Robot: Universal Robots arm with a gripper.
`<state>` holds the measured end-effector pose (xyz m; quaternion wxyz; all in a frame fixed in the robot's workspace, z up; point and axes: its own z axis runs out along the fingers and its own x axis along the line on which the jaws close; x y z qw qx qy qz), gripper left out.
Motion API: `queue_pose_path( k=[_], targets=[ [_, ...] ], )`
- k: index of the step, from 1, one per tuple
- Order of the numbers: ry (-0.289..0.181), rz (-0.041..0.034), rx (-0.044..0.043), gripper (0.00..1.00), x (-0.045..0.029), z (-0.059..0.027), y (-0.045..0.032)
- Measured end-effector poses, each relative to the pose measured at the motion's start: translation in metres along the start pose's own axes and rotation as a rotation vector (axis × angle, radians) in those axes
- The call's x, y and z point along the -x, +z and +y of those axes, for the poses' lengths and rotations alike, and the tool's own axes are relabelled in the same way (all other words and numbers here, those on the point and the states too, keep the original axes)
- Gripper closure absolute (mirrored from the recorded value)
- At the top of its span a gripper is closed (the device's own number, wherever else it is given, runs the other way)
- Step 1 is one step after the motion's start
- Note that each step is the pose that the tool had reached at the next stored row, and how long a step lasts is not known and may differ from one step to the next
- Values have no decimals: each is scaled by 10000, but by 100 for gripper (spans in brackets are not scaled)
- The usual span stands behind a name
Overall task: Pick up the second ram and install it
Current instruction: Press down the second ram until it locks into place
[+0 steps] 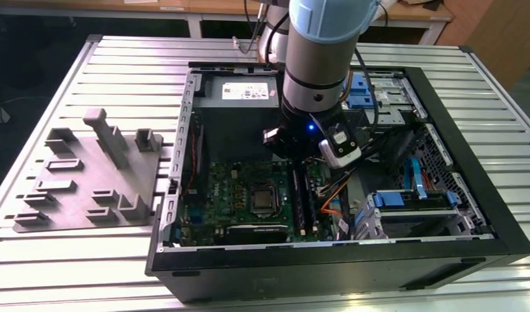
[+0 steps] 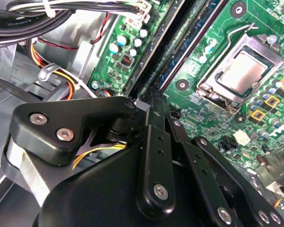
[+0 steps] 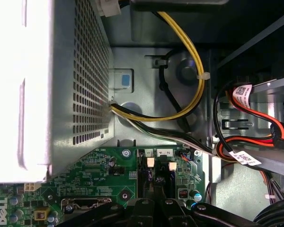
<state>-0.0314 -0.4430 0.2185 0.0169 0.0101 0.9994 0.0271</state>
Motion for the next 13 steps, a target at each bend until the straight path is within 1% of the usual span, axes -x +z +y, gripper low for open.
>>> queue_pose_path(
  k=[4,13],
  targets=[
    [0,0,2,90,0,0,15],
    [0,0,0,90,-1,-1,19]
  ],
)
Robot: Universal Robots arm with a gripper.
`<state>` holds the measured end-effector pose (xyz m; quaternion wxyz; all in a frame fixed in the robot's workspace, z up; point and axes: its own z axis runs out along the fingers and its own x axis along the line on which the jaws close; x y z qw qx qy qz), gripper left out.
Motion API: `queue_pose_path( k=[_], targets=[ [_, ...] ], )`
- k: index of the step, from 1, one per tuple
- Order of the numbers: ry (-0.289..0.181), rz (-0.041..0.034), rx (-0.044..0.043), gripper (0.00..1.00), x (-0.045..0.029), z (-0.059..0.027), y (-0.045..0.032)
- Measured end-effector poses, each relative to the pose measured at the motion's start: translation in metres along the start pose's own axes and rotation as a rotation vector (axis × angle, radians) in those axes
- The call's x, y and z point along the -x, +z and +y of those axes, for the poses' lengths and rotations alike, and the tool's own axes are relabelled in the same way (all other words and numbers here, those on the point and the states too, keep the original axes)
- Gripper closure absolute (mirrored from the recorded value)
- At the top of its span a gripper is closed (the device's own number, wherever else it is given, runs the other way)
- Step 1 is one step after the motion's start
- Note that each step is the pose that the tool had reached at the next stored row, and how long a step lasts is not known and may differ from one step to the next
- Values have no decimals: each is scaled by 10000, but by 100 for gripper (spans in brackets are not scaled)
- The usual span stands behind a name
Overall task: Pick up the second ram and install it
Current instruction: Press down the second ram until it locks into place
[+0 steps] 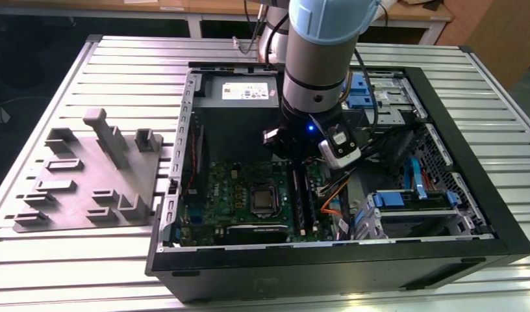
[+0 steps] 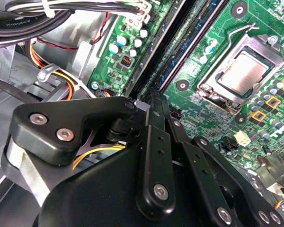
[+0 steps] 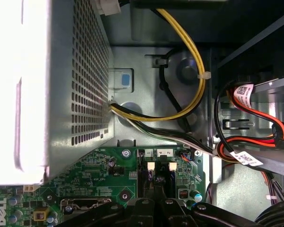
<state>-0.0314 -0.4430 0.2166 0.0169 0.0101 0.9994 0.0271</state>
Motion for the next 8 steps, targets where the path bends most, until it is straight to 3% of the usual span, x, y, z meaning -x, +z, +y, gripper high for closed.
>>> queue_pose_path(
  k=[8],
  targets=[
    [0,-3,7,90,0,1,-6]
  ],
)
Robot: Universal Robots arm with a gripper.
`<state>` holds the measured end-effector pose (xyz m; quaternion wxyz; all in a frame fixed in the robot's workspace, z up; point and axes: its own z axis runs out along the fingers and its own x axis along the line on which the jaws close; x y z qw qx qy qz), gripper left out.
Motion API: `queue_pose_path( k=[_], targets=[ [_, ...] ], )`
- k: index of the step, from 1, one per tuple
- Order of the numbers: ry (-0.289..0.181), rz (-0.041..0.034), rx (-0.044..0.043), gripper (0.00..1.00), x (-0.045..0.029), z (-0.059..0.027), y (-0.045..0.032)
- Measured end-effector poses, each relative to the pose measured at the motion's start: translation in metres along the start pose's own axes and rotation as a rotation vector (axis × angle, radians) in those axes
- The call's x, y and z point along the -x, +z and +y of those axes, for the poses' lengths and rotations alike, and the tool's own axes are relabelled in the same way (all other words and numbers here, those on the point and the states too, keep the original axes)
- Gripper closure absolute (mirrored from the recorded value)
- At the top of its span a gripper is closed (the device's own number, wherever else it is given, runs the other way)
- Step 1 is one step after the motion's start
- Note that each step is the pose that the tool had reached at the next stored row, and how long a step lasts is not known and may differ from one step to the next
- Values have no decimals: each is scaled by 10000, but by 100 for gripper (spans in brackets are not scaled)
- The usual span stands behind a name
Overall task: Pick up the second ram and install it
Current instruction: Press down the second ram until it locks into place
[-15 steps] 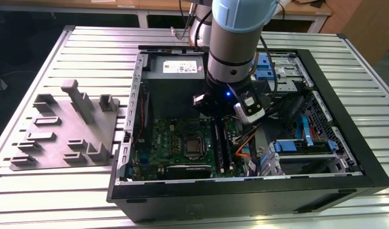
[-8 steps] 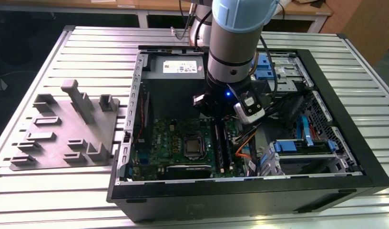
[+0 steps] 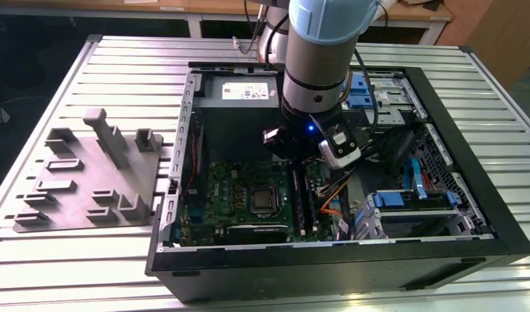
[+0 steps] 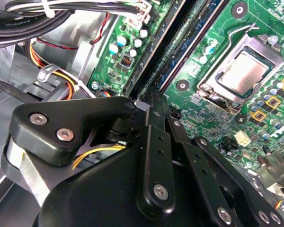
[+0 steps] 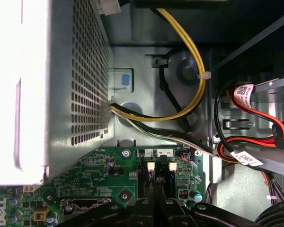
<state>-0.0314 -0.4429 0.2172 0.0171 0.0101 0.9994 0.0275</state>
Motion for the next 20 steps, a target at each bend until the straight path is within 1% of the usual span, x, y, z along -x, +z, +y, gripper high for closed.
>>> queue_pose_path(
  k=[2,3,7,9,14,16,18,20],
  targets=[
    [0,-5,14,90,2,4,-32],
    [0,0,0,90,2,4,-61],
    [0,2,-5,90,6,9,-173],
    [-1,3,-7,90,8,12,-212],
    [-1,1,-7,90,8,13,-221],
    [-1,4,-11,90,8,1,-223],
    [0,3,-10,90,8,-29,-224],
    [-1,3,-10,90,10,-78,-226]
  ],
)
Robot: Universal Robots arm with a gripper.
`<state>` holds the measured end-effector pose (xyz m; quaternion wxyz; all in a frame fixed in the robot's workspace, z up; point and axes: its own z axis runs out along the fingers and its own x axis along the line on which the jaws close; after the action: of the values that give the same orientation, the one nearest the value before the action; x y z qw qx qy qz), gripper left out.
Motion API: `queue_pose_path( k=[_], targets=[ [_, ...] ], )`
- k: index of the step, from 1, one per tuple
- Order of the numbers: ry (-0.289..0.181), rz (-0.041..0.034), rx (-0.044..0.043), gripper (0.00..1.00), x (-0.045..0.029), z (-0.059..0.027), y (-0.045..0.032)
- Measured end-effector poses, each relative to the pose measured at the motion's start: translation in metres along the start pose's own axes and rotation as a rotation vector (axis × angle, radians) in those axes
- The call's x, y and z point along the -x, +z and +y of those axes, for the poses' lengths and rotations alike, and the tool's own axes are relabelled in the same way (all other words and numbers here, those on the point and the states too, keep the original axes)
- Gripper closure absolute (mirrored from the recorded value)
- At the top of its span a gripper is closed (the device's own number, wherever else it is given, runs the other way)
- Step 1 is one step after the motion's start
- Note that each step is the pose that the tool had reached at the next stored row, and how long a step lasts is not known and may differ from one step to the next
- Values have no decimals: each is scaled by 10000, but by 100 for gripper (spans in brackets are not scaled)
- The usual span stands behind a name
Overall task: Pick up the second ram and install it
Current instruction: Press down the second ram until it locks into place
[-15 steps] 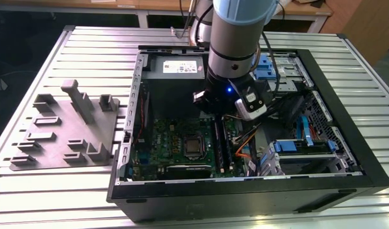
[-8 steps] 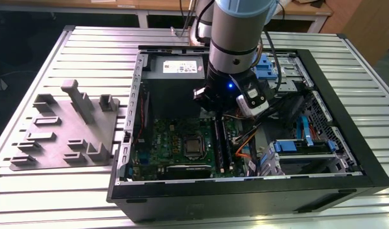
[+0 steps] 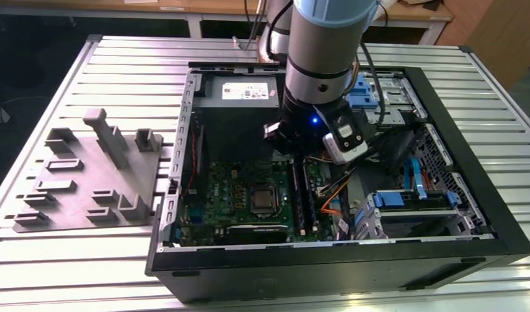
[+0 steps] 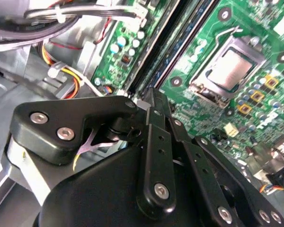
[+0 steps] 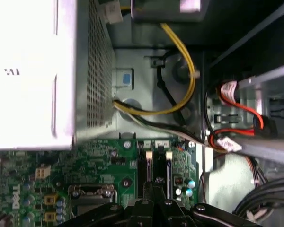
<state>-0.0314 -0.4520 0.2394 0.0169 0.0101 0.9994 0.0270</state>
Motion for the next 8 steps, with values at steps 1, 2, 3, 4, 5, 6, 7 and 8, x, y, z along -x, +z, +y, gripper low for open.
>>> queue_pose_path(
  k=[1,2,3,4,5,6,7,8],
  targets=[
    [0,0,-1,90,1,-28,-1],
    [0,-1,0,90,1,-59,-2],
    [0,0,1,90,2,-91,-3],
    [1,-1,0,90,3,-127,-5],
    [1,0,-1,90,3,-168,-6],
    [0,0,0,90,4,-206,-7],
    [1,-1,0,90,5,-243,-8],
    [0,-1,1,90,6,-278,-9]
  ],
)
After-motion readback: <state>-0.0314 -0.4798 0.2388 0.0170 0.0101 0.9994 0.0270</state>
